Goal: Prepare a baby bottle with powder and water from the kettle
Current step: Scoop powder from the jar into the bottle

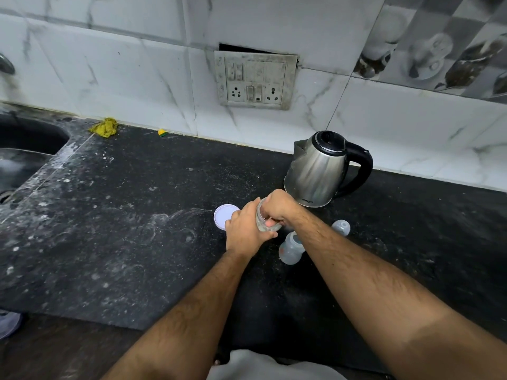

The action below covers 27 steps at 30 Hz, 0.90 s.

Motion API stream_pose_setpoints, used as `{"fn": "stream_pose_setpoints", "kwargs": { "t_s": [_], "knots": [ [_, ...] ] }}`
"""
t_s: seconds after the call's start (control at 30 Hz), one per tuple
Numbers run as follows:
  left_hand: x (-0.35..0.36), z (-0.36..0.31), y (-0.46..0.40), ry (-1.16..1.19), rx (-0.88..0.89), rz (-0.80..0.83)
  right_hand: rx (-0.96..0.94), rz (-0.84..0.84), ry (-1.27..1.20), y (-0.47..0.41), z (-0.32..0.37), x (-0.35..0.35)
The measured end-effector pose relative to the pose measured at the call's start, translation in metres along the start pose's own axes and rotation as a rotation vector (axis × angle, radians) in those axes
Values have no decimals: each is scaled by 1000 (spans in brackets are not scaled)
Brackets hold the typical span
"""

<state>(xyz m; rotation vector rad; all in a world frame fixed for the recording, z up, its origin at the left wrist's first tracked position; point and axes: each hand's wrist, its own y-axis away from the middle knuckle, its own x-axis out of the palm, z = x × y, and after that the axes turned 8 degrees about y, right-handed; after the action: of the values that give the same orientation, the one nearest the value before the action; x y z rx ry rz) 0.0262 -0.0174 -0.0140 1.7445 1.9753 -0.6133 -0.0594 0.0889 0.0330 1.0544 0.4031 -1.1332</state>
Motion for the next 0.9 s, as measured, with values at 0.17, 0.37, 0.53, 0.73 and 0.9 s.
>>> {"fn": "stream_pose_setpoints", "kwargs": {
  "t_s": [0.17,0.37,0.53,0.73,0.9],
  "knots": [
    [0,1,-1,-9,-9,5,15,51,-58,9,-3,-6],
    [-1,4,-3,4,-51,16,26,37,-157,30,-8,-24],
    [-2,3,-6,25,-76,18,13,23,-232,53,-15,-37],
    [-3,4,-8,71,-102,30,-10,-19,-250,62,-27,-42],
    [-4,5,-9,80,-125,30,-2,-50,-272,63,-36,-42]
  ]
}}
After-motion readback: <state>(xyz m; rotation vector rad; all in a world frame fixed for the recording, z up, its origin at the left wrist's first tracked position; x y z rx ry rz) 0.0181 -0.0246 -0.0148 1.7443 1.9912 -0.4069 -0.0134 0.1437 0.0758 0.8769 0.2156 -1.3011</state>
